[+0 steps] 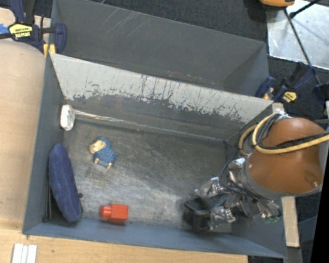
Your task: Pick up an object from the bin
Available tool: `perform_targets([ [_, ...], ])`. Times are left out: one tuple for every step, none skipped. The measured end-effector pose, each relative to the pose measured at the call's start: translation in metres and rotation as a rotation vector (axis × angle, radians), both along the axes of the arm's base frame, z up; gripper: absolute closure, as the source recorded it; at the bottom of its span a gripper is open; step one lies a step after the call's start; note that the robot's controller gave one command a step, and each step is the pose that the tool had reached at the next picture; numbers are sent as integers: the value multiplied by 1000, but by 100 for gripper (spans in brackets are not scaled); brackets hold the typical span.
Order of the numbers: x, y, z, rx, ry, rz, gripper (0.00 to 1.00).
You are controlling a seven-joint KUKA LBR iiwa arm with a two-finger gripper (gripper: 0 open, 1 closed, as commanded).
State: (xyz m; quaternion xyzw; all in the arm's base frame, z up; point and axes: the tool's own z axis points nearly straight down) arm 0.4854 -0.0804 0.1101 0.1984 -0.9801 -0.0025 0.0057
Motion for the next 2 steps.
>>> perform_targets([
  [-3,16,47,0,-14,286,100],
  [3,19,110,-1,-18,260,100],
])
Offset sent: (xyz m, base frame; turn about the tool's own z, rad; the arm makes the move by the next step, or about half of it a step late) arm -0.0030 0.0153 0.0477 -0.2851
